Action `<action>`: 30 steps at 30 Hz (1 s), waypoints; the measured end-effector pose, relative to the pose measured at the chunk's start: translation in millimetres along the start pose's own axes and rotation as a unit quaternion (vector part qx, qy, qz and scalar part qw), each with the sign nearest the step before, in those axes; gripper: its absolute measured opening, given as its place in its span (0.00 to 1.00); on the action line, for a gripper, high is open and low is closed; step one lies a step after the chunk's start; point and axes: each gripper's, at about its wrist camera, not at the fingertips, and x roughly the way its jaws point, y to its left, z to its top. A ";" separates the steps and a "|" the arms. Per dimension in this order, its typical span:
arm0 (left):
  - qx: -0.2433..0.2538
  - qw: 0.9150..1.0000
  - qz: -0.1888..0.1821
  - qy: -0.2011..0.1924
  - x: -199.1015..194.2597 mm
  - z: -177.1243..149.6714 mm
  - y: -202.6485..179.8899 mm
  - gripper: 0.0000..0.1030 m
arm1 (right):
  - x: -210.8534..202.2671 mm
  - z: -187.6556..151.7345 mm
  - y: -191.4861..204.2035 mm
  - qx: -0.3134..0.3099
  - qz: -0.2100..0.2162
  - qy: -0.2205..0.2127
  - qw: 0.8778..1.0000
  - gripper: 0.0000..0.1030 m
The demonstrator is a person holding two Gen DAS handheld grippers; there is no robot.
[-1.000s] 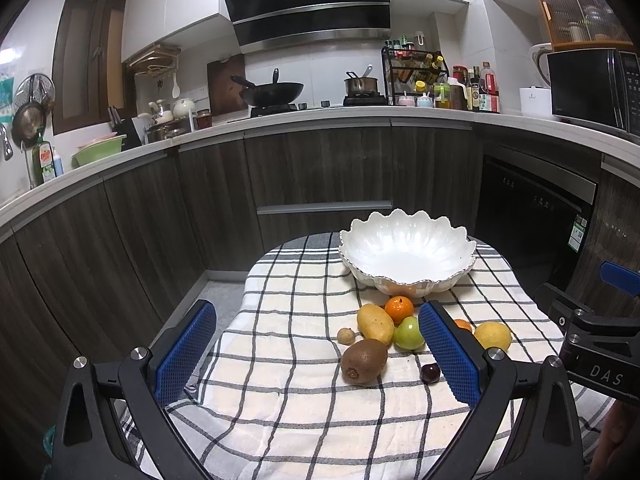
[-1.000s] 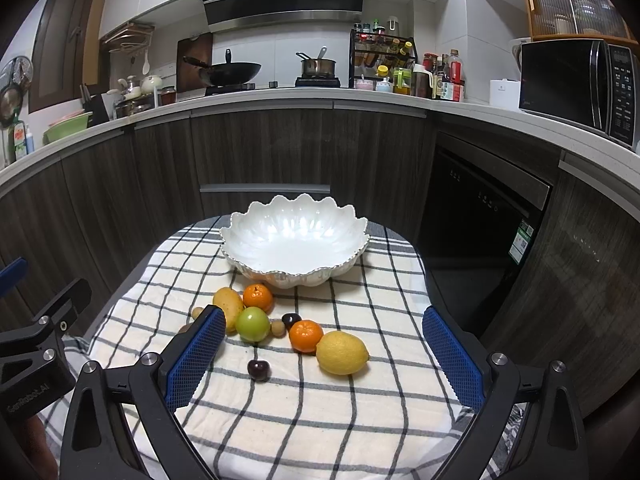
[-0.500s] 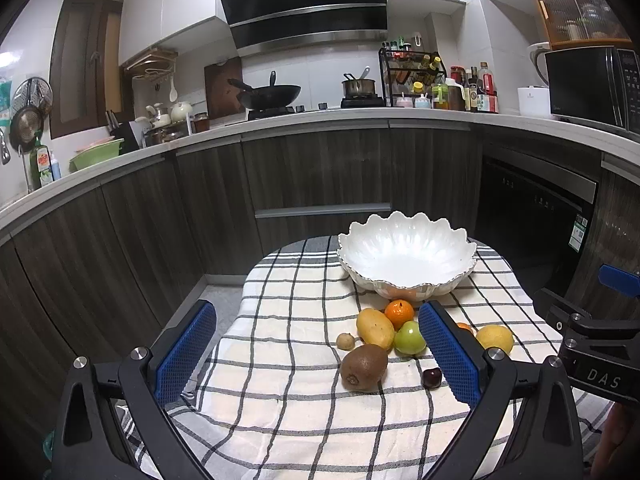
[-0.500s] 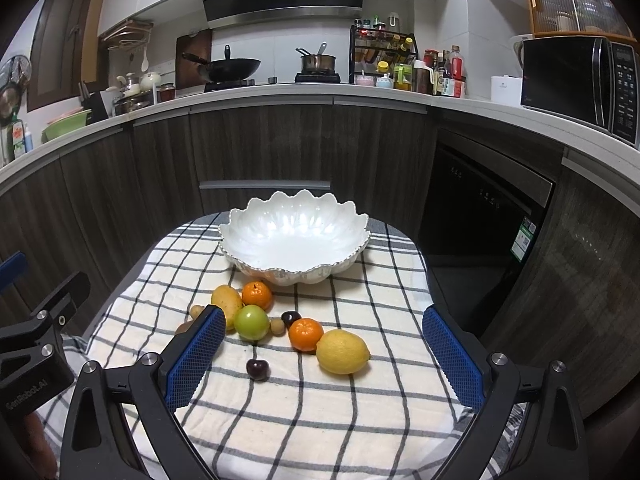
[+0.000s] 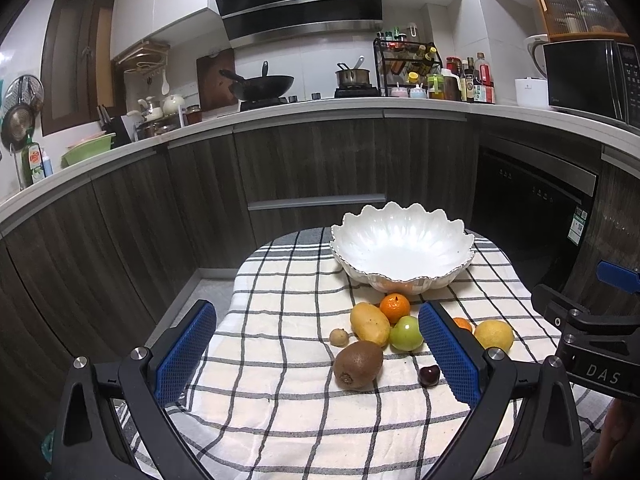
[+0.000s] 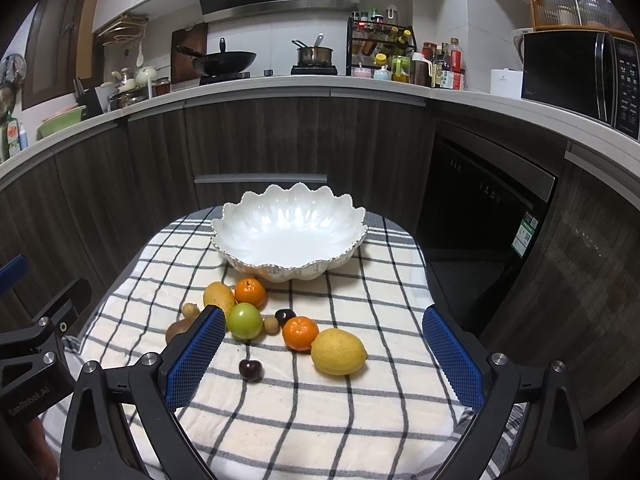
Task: Organize fruits
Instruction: 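Lower the left gripper onto the kiwi while the right gripper closes on the lemon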
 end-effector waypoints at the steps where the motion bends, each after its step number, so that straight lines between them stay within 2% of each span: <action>1: 0.000 1.000 0.000 0.003 1.8 0.0 0.2 1.00 | 1.8 -0.1 0.2 0.000 0.000 0.001 1.000 0.97; 7: 0.006 1.000 0.002 0.005 11.3 2.8 -2.5 1.00 | 9.1 3.6 2.5 -0.006 -0.001 0.006 1.000 0.97; 14: -0.006 0.999 -0.026 0.018 30.2 9.4 -3.9 1.00 | 23.3 9.0 -1.2 -0.003 0.000 0.016 1.000 0.97; 20: -0.013 0.999 -0.019 0.031 49.8 7.0 -9.5 1.00 | 41.2 10.3 -4.7 0.004 -0.002 0.021 1.000 0.97; 24: 0.004 0.999 -0.015 0.036 62.0 1.3 -15.8 1.00 | 57.7 5.7 -6.9 0.006 -0.006 0.035 0.999 0.97; 30: 0.025 0.997 -0.019 0.068 90.5 -15.0 -24.6 1.00 | 85.4 -7.4 -9.3 0.002 -0.014 0.066 0.998 0.97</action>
